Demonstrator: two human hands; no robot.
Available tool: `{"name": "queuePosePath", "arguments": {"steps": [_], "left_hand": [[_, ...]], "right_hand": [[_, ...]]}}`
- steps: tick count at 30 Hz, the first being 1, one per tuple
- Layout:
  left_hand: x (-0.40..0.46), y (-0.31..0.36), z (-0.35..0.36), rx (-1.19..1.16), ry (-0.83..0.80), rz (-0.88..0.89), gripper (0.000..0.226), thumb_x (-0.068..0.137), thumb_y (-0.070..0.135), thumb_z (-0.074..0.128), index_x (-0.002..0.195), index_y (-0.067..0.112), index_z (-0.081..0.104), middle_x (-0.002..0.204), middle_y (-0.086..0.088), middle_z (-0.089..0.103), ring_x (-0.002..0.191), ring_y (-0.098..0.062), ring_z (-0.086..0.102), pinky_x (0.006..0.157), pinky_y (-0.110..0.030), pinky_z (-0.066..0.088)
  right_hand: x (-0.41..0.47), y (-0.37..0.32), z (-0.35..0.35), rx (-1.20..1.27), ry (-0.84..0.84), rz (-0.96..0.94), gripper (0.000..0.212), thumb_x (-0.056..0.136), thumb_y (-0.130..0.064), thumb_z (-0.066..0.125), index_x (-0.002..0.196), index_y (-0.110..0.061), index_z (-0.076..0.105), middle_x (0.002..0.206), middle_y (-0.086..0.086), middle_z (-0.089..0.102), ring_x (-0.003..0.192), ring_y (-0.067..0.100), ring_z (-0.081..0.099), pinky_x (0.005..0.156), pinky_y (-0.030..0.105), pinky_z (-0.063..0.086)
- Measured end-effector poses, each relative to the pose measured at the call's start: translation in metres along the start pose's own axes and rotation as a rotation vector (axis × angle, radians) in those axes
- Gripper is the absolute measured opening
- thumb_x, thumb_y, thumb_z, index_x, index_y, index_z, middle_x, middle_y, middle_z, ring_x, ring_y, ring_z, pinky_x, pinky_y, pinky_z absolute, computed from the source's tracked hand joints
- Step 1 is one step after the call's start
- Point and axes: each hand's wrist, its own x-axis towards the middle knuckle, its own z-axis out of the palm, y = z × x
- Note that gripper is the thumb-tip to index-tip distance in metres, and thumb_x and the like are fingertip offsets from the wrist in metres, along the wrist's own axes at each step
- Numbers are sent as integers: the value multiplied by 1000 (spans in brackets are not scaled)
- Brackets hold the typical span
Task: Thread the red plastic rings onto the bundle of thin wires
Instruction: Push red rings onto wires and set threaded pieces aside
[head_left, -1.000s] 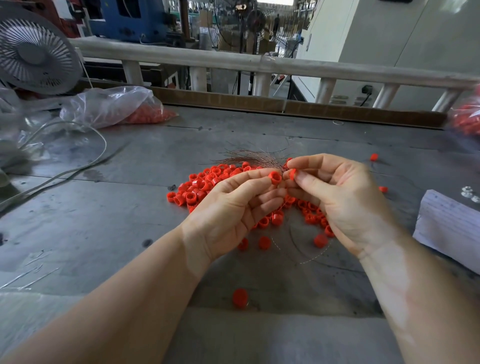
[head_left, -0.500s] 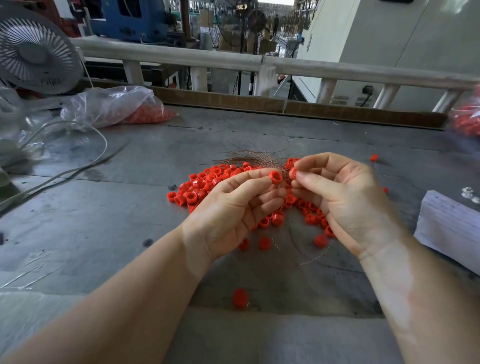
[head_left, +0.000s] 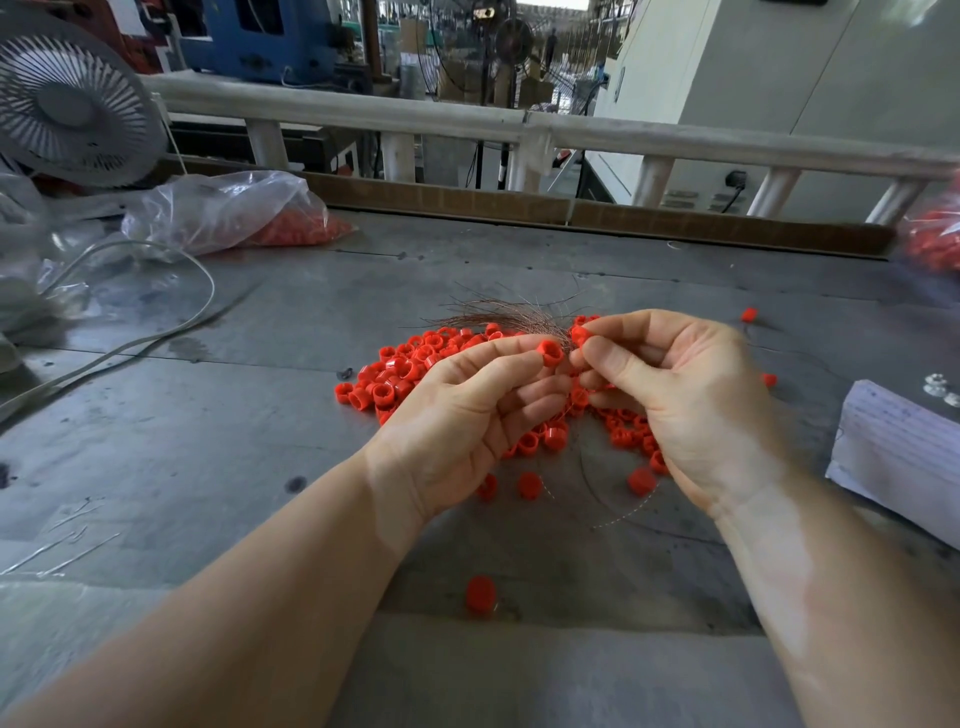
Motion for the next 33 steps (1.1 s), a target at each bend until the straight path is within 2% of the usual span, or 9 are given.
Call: {"name": "queuePosePath", "arguments": {"steps": [5,10,15,22,26,30,33], "left_hand": [[0,0,0,20,-7,14,24,65,14,62,88,6,67,70,-5,68,62,-8,67,60,-17,55],[-1,-1,1,14,-4,26,23,65,12,61,86,5,67,70,-6,69,61,-8,67,58,-16,55],[0,-1,1,21,2,40,25,64,12,61,87,4,65,69,-6,69,60,-8,67,60,-16,55],[0,-3,1,55,2,74,25,63,12,62,87,4,65,69,-5,69,60,-8,67,63,-17,56],[1,-4,0,76,4,91,25,65,12,62,88,4,65,68,-4,69,60,-7,66,62,-17,55],[2,-4,-1,93,2,98,25,65,12,62,88,4,65,67,-3,69,59,-7,65,61,-16,54],[2,-4,-1,92,-2,98,24,64,13,62,87,4,65,67,-4,69,60,-7,65,61,-16,54]], "right_hand": [[0,2,3,-187,30,-127,13,74,-14,74,68,-26,69,64,-8,69,51,1,58,51,13,46],[-3,1,6,-398,62,-249,17,80,-12,73,77,-28,70,71,-14,70,62,-3,61,63,11,46],[-6,-3,9,-505,76,-321,10,79,-8,72,79,-18,70,74,-20,64,72,-10,60,65,2,40],[-7,-1,10,-582,88,-384,7,79,-9,73,80,-15,70,73,-12,64,68,-7,57,62,2,38],[-6,1,9,-637,86,-422,4,80,-8,72,81,-12,71,75,-5,65,74,-2,57,65,3,38],[-6,3,8,-659,82,-432,4,80,-7,71,81,-11,71,76,-3,65,77,3,57,68,4,39],[-6,2,8,-632,80,-427,5,81,-8,71,81,-12,71,75,-5,65,74,0,58,65,3,39]]}}
